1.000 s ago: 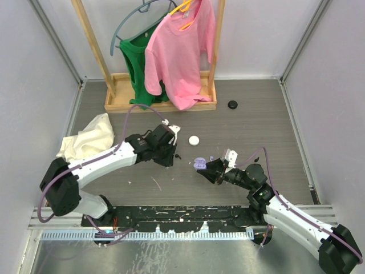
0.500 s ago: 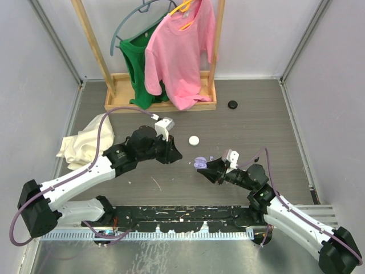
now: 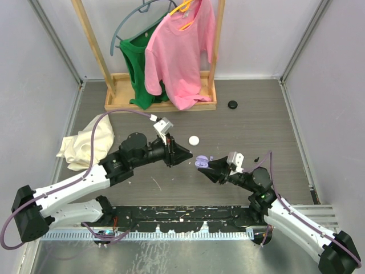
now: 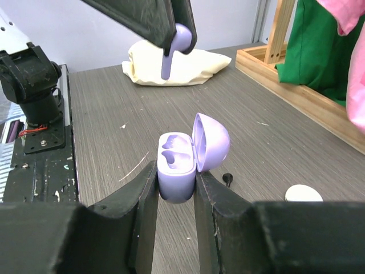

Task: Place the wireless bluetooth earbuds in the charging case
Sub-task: Place the earbud in the charging case.

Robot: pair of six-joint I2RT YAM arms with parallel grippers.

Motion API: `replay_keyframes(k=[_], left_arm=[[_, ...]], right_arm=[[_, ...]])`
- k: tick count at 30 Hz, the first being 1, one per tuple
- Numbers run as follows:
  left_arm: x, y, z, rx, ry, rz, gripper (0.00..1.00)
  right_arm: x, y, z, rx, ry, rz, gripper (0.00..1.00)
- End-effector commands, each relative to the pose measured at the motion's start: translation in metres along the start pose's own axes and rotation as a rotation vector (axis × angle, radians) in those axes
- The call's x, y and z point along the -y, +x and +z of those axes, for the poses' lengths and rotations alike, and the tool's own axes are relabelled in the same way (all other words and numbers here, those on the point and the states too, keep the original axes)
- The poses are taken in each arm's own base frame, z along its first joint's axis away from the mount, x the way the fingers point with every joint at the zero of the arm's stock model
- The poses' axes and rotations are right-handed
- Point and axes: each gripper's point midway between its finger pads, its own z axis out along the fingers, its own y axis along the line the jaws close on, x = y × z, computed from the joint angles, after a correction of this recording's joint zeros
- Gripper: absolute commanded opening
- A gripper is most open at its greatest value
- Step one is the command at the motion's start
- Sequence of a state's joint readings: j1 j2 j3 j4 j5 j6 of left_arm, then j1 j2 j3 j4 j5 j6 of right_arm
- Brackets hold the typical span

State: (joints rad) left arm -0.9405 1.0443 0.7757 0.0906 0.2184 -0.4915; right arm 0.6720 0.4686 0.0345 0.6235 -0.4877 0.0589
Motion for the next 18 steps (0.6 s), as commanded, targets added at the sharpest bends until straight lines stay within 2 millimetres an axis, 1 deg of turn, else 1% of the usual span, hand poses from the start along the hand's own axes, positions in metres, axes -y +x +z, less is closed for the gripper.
replay_keyframes(k=[1,10,18], left_arm=[[0.040,-0.036,-0.007,0.150,0.160,0.041,0.18],[0.068,-0.025,0.010,0.166,0.257,0.113,0.17],[0.071,-0.016,0.018,0.182,0.276,0.213,0.17]], right_arm=[[-0.007,-0.027,0.002,0.101,-0.036,-0.040,0.01],[-0.012,-0.034,0.000,0.134,-0.056,-0.036,0.01],[-0.013,-0.037,-0.001,0.147,-0.058,-0.037,0.01]])
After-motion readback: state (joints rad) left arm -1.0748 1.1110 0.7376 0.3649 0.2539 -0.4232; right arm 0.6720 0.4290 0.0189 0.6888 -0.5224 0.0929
